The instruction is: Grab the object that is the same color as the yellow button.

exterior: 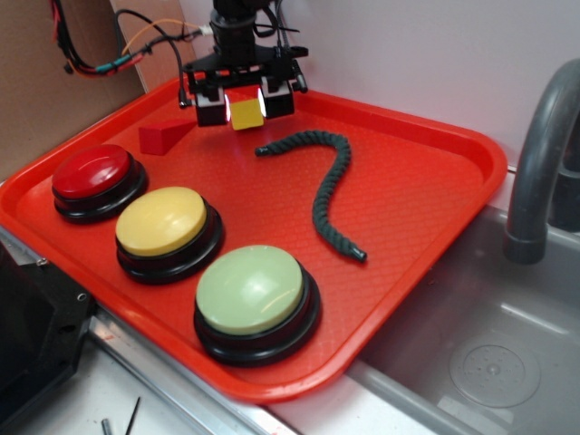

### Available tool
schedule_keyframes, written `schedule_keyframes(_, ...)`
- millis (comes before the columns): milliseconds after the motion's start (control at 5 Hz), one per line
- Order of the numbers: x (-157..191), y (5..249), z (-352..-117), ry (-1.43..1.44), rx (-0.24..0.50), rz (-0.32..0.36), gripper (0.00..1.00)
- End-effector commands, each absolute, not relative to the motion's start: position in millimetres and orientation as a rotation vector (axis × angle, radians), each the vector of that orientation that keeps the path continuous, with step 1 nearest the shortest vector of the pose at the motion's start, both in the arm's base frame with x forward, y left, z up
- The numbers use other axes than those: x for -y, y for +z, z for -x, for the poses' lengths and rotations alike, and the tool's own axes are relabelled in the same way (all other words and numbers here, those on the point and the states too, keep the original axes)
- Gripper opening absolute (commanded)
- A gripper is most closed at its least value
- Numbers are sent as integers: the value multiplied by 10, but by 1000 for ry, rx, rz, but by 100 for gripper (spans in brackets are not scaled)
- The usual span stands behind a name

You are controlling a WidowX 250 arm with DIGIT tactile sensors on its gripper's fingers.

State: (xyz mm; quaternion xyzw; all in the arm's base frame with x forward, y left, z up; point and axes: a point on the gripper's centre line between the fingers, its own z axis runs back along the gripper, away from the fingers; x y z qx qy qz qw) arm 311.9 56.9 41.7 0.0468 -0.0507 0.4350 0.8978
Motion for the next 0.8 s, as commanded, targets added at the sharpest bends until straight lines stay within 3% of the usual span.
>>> schedule_keyframes(0,-402,1520,-2852,442,124,50,0)
schedule_keyframes(400,-8,2178,-2413,177,68,93,0)
schedule_keyframes(600,93,2299,-2264,122,69,101,0)
